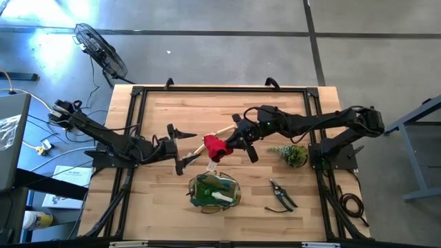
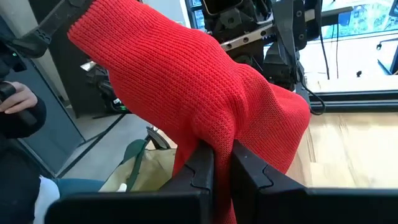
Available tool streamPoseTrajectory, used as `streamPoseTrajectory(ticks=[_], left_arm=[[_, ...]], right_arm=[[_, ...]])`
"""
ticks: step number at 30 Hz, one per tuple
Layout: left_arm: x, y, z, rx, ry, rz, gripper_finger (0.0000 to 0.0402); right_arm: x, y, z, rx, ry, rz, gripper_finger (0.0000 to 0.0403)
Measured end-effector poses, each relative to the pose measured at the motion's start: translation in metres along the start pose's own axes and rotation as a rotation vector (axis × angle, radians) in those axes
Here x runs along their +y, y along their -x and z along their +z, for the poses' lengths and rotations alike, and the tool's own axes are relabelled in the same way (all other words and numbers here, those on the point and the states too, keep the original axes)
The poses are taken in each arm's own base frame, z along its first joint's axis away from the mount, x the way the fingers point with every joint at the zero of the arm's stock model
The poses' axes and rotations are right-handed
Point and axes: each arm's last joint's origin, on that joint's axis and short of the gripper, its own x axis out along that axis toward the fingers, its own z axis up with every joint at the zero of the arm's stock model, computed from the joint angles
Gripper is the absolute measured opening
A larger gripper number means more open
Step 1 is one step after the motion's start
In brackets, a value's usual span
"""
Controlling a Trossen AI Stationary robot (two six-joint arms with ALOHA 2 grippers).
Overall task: Pick & Place Garden tools in Gardening bag
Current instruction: Put the red gloves into the gardening bag
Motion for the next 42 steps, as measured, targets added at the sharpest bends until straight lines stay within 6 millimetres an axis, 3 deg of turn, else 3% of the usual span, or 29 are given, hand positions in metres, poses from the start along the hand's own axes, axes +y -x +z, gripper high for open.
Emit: streamPoseTrajectory(ticks=[16, 29, 42], left_arm=[[0.000, -0.001, 0.009, -0.074, 0.061, -0.022, 0.0347], [-0.004, -0.035, 0.007, -0.033, 0.029, 0.018, 0.0347], [-0.014, -0.050, 0.016, -0.023, 0.017, -0.031, 0.0347]], right_arm=[[0.000, 0.000, 0.001, -0.006, -0.007, 0.002, 0.0015], [0.000, 0.000, 0.007, -0.029, -0.001, -0.001, 0.0015], [-0.003, 0.001, 0.005, -0.001, -0.013, -0.017, 0.0015]])
